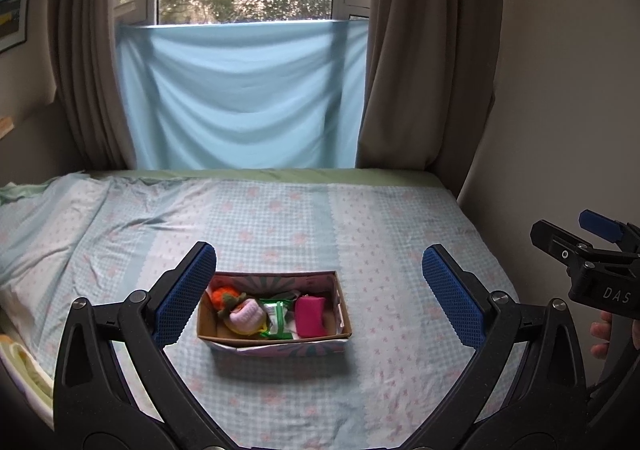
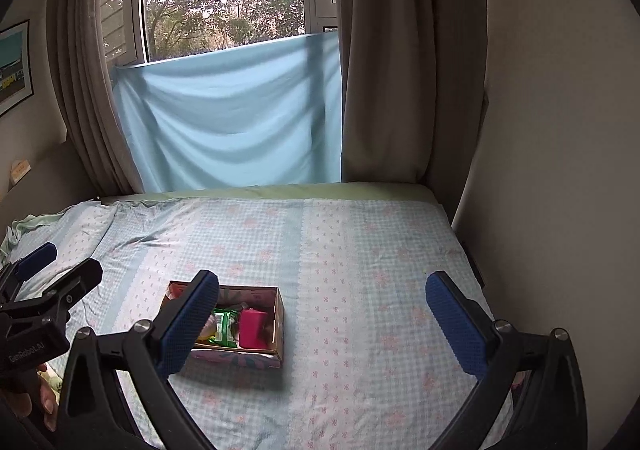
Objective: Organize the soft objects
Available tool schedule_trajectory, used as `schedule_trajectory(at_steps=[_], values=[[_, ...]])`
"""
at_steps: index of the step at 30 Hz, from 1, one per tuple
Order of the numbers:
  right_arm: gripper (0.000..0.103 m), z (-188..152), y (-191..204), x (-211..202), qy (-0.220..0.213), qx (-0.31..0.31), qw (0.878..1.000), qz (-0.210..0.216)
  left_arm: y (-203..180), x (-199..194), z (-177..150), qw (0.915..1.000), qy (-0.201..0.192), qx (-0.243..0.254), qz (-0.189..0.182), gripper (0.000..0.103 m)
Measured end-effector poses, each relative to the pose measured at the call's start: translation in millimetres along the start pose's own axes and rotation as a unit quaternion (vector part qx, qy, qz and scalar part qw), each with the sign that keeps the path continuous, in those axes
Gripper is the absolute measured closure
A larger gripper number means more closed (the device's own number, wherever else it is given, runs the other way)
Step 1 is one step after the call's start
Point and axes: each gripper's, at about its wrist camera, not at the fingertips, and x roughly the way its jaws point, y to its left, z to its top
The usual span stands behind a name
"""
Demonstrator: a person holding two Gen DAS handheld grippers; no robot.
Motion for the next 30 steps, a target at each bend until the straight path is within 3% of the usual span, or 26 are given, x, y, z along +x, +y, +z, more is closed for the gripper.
schedule_trajectory(at_steps=[30], values=[[0.000, 4.2, -5.6, -3.6, -0.018, 0.002, 1.000, -0.017, -3.2, -4.8, 3.2, 0.9996, -0.024, 0.017, 0.003, 0.000]])
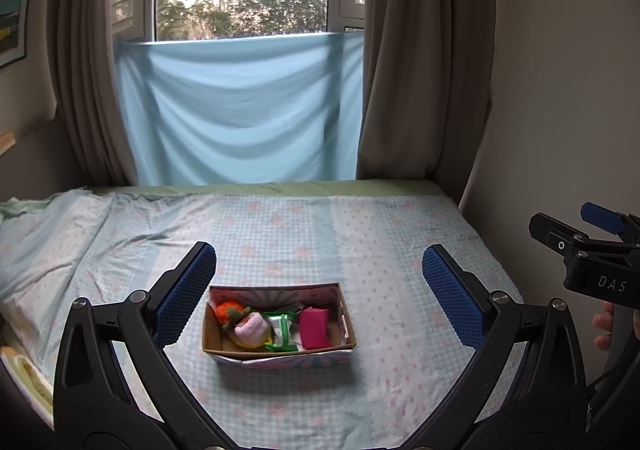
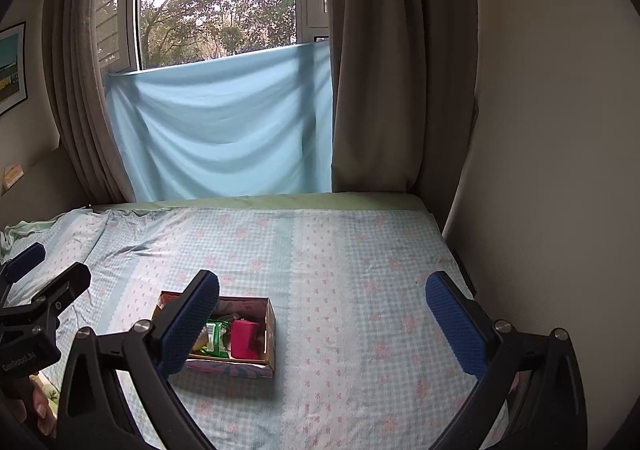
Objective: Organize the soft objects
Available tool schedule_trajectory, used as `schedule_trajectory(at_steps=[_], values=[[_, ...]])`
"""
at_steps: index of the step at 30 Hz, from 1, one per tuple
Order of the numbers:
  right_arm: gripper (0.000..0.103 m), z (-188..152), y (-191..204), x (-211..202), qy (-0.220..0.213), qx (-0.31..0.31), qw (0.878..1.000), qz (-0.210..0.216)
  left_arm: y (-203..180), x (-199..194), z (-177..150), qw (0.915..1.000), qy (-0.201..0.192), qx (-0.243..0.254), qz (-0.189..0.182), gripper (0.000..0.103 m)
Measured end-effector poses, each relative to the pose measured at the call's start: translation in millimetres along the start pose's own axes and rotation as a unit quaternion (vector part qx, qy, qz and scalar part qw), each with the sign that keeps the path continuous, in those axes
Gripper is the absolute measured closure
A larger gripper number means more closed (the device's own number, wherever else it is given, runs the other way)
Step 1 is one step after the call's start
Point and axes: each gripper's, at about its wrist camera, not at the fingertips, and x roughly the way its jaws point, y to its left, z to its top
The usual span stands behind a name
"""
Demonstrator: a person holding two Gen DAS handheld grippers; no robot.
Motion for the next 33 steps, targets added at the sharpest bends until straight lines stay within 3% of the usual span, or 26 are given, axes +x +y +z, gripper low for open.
schedule_trajectory(at_steps=[18, 29, 33], values=[[0.000, 4, 3, 6, -0.001, 0.004, 1.000, -0.005, 3, 11, 2, 0.9999, -0.003, 0.011, 0.012, 0.000], [0.000, 7, 7, 21, 0.005, 0.005, 1.000, -0.004, 6, 20, 4, 0.9994, -0.029, 0.009, 0.016, 0.000], [0.000, 8, 9, 33, 0.016, 0.006, 1.000, -0.002, 7, 34, 6, 0.9996, -0.017, 0.010, 0.021, 0.000]])
